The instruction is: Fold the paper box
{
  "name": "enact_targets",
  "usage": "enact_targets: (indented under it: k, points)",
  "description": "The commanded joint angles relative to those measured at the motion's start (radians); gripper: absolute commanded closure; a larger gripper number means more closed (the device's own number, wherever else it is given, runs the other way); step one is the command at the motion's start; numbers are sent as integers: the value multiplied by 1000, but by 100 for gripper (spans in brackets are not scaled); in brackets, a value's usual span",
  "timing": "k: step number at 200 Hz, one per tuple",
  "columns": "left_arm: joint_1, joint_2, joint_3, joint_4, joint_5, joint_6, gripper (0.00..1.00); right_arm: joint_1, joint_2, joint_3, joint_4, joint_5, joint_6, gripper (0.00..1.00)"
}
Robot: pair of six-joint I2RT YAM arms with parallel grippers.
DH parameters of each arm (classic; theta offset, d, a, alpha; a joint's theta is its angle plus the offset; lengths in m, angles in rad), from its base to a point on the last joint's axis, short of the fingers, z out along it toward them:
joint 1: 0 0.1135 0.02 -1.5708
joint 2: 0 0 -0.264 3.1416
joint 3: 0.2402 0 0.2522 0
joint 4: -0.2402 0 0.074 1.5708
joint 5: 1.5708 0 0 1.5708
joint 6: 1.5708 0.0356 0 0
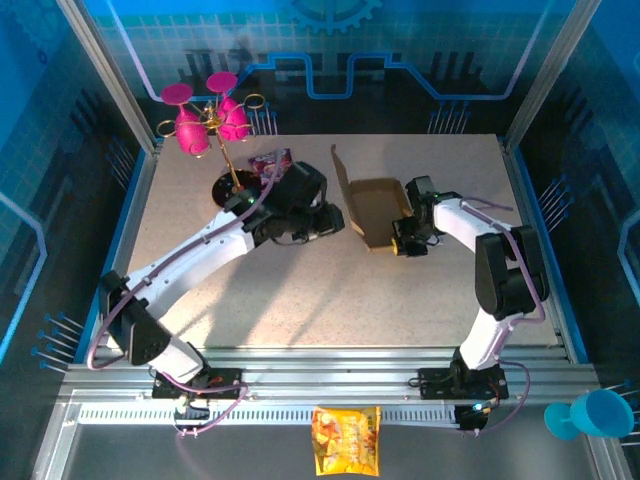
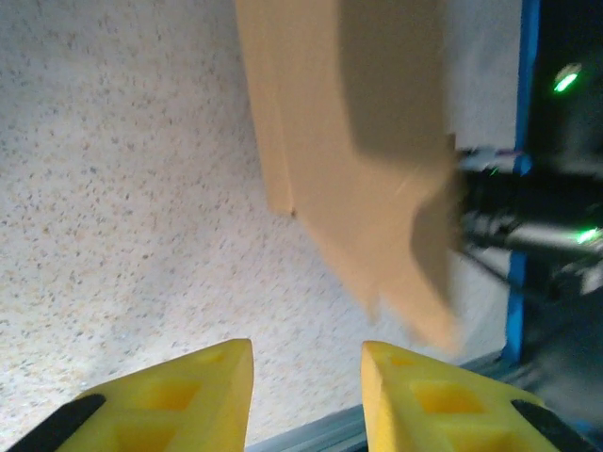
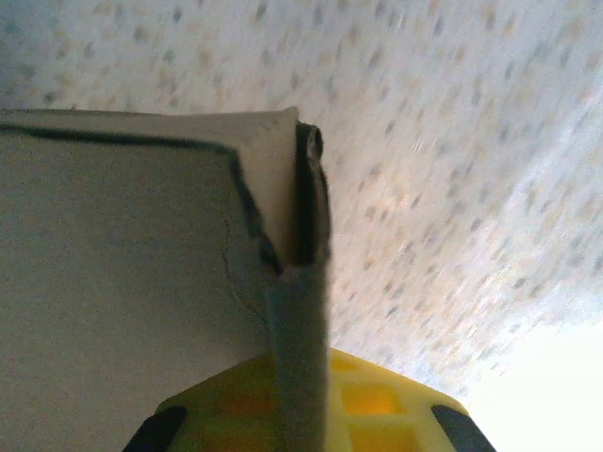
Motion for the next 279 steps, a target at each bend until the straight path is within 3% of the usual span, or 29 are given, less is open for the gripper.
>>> enact_targets:
  k: [1,41,76,113,148,197,239,279]
  points:
    - [-13,-49,-119,181,77,177,51,20,-16,32,21,-26,213,100]
    - [-69,14,-133,293,1,301,38,44,38,133,-54,-47,270,100]
    - [-112,58,-123,323,-192,341,30,53,41,112,-11,-59,325,100]
    - [-131,103,-115,316,-428,318,31,58,20,68,43,-78,372,100]
    - [-149,119,-134,422,-590,382,41,57,8,26,115,-110,415,100]
    - [-151,113,-196,632,-528,447,46,58,15,25,139,-145,427,100]
    - [-169,21,-333,803,-433,516,32,51,23,24,176,-161,444,100]
    - [-179,-1,-417,952,-439,640,29,47,28,39,161,-173,434,100]
